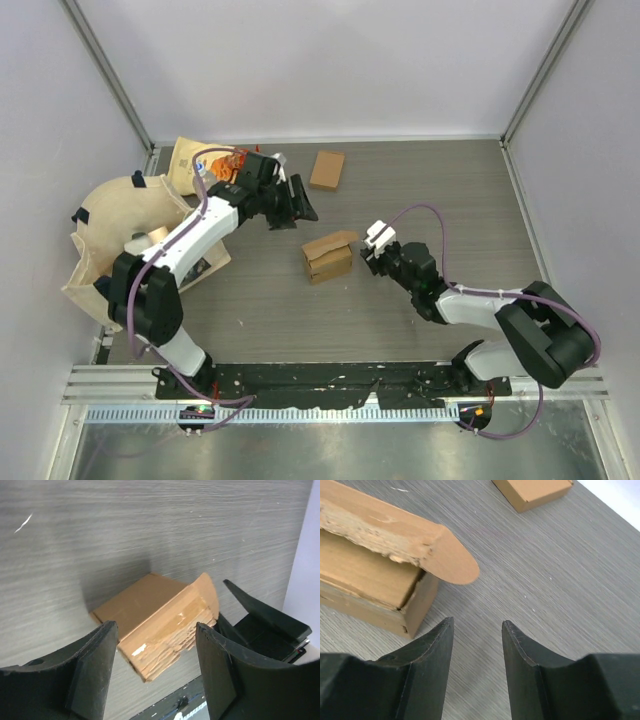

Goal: Fold the paper box

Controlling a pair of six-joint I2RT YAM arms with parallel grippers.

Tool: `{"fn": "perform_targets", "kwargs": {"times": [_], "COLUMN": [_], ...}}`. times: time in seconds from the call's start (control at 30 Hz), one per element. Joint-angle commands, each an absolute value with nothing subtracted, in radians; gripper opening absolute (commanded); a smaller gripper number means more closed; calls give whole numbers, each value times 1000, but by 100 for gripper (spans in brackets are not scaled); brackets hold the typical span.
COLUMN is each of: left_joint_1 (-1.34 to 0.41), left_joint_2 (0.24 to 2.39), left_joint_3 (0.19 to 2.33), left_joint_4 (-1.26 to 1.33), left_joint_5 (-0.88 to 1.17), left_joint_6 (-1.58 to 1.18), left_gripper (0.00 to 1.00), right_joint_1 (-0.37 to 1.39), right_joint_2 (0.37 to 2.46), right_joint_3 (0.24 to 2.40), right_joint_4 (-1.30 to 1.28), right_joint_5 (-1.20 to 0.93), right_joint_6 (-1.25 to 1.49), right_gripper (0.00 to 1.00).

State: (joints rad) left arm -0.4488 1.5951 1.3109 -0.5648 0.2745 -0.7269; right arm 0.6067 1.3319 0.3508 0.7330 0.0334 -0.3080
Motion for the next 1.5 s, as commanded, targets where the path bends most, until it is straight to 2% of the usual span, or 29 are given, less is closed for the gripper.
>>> {"fn": "perform_targets", "kwargs": {"times": [0.0,0.1,0.2,0.3,0.47,0.6,0.67,0.73,0.87,0.97,1.17,1.2,1.27,1.47], "left_joint_1": [-463,-462,-463,-462,-468,-476,-479,-482,-485,-486,-503,-503,-500,-500], "left_joint_2": [1632,1701,1810,1877,1960,2003,2011,2014,2013,2014,1999,1973,1924,1711], "left_joint_3": [1384,1387,1471,1566,1624,1663,1666,1663,1654,1648,1620,1617,1583,1485], "left_joint_4": [-493,-491,-587,-660,-692,-727,-735,-738,-738,-736,-715,-718,-704,-661], "left_joint_5": [356,397,408,417,439,466,472,474,474,477,445,408,297,212], "left_joint_6": [-615,-604,-606,-603,-583,-560,-552,-549,-540,-535,-541,-538,-532,-500], "left_gripper": [71,72,61,57,55,52,48,47,46,45,42,43,49,64], "right_joint_1": [607,624,629,655,693,709,721,727,741,759,801,804,805,811], "right_joint_2": [1377,1432,1482,1491,1516,1548,1554,1546,1505,1467,1385,1381,1374,1376], "right_joint_3": [405,420,446,460,462,485,491,488,486,486,553,572,618,655], "right_joint_4": [885,943,974,985,1051,1072,1068,1065,1023,956,734,631,486,287], "right_joint_5": [-43,-5,18,23,81,87,87,84,84,100,208,231,241,307], "right_joint_6": [-373,-428,-468,-494,-526,-543,-548,-542,-537,-532,-491,-470,-434,-233], "right_gripper": [48,49,49,48,48,44,36,23,8,2,1,1,1,1]}}
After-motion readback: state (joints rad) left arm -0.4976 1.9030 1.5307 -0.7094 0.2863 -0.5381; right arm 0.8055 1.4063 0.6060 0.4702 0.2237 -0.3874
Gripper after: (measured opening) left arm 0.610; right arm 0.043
